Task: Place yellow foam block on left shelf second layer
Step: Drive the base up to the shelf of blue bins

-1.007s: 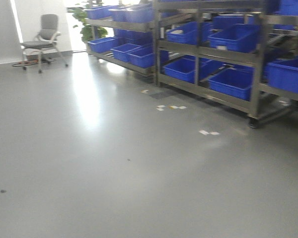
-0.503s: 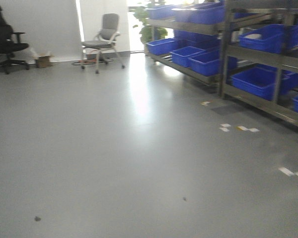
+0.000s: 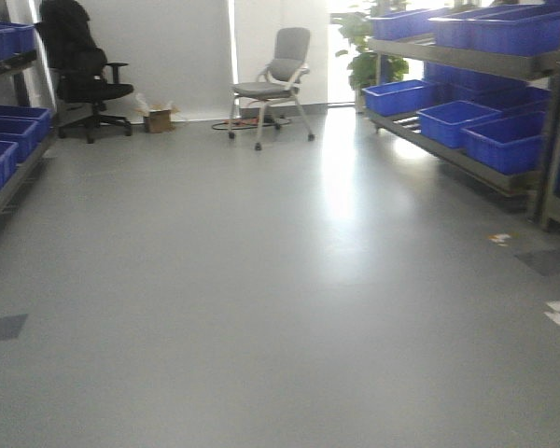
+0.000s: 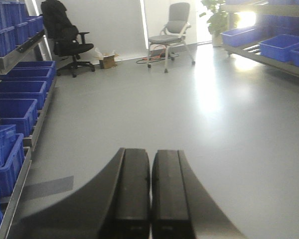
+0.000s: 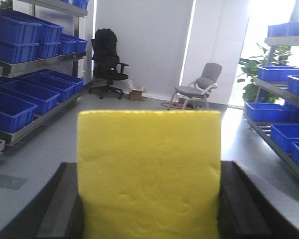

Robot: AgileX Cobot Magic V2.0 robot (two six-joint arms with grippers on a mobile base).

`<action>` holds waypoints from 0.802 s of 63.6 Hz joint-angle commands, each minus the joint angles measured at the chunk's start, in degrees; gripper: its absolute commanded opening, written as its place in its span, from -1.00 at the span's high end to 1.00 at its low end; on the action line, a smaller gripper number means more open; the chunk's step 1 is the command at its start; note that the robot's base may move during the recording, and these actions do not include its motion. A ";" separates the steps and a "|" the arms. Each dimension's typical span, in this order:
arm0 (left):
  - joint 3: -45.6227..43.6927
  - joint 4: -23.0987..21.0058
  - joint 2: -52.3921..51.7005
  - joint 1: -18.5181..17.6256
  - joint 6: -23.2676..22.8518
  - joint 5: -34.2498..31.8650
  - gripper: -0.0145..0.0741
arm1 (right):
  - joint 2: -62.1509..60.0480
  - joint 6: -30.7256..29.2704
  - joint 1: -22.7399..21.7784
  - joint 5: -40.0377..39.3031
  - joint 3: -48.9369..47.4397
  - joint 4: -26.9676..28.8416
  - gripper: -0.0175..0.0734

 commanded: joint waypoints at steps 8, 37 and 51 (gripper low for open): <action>1.48 0.01 -0.78 -0.38 -0.22 -4.93 0.36 | 0.96 0.02 -0.29 -5.32 -1.71 0.48 -0.09; 1.48 0.01 -0.78 -0.38 -0.22 -4.93 0.36 | 0.96 0.02 -0.29 -5.32 -1.71 0.48 -0.09; 1.48 0.01 -0.78 -0.38 -0.22 -4.93 0.36 | 0.96 0.02 -0.29 -5.32 -1.71 0.48 -0.09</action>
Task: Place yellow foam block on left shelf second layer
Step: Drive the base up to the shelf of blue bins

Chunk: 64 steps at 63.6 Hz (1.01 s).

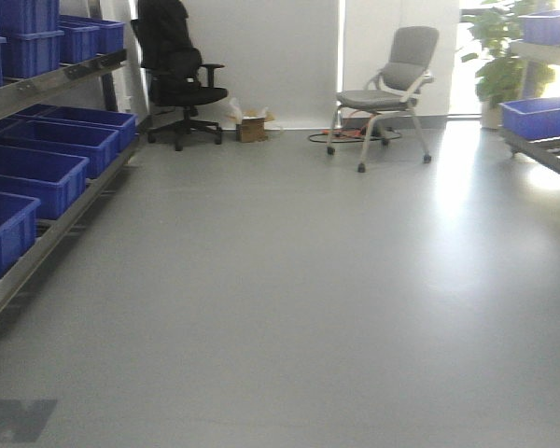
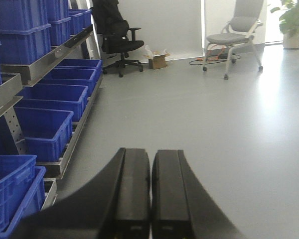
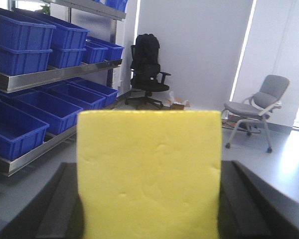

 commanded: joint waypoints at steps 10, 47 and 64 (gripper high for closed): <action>1.48 0.01 -0.78 -0.38 -0.22 -4.93 0.36 | 0.96 0.02 -0.29 -5.32 -1.71 0.48 -0.09; 1.48 0.01 -0.78 -0.38 -0.22 -4.93 0.36 | 0.96 0.02 -0.29 -5.32 -1.71 0.48 -0.09; 1.48 0.01 -0.78 -0.38 -0.22 -4.93 0.36 | 0.96 0.02 -0.29 -5.32 -1.71 0.48 -0.09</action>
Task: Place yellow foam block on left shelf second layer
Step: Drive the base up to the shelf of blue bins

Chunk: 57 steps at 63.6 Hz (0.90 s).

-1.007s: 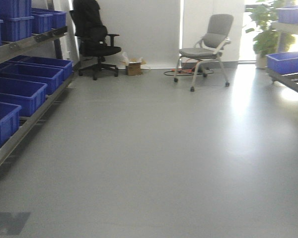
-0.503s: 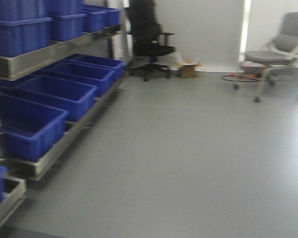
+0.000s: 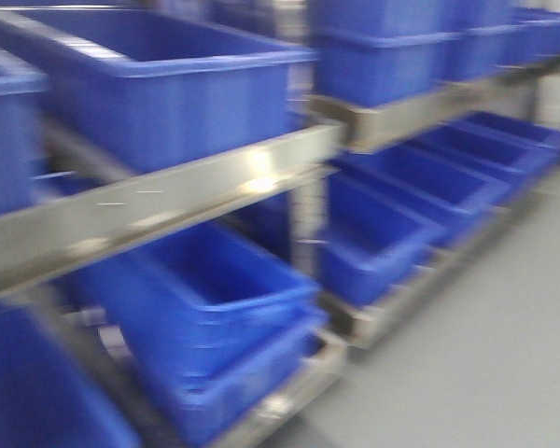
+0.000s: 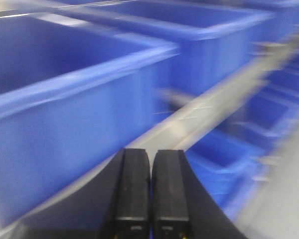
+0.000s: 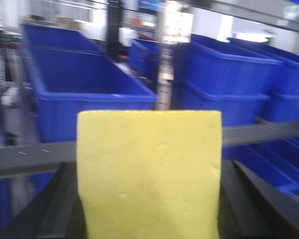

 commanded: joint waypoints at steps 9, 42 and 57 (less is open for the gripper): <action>1.48 0.01 -0.78 -0.38 -0.22 -4.93 0.36 | 0.93 0.02 -0.17 -5.32 -1.71 0.48 -0.09; 1.48 0.01 -0.78 -0.38 -0.22 -4.93 0.36 | 0.93 0.02 0.08 -5.32 -1.71 0.48 -0.09; 1.48 0.01 -0.78 -0.38 -0.22 -4.93 0.36 | 0.93 0.02 0.08 -5.32 -1.71 0.48 -0.09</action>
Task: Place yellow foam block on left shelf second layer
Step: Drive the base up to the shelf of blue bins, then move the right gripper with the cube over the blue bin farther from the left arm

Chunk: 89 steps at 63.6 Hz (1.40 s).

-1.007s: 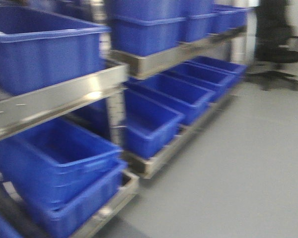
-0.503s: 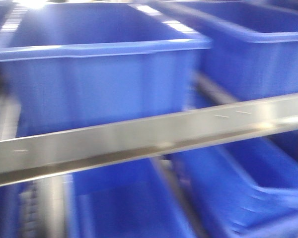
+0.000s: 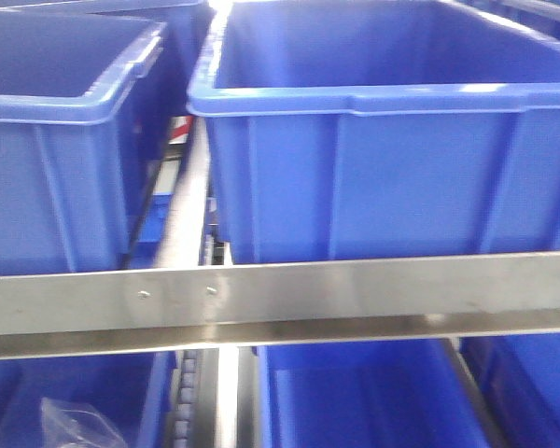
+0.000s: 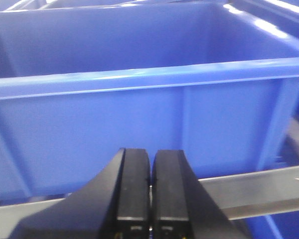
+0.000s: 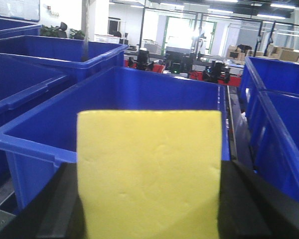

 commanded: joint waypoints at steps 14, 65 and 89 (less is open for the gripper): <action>1.48 0.01 -0.78 -0.38 -0.22 -4.93 0.36 | 0.93 0.02 0.08 -5.32 -1.71 0.48 -0.09; 1.48 0.01 -0.78 -0.38 -0.22 -4.93 0.36 | 0.93 0.02 0.08 -5.32 -1.71 0.48 -0.09; 1.48 0.01 -0.78 -0.38 -0.22 -4.93 0.36 | 0.93 0.02 0.08 -5.32 -1.71 0.48 -0.09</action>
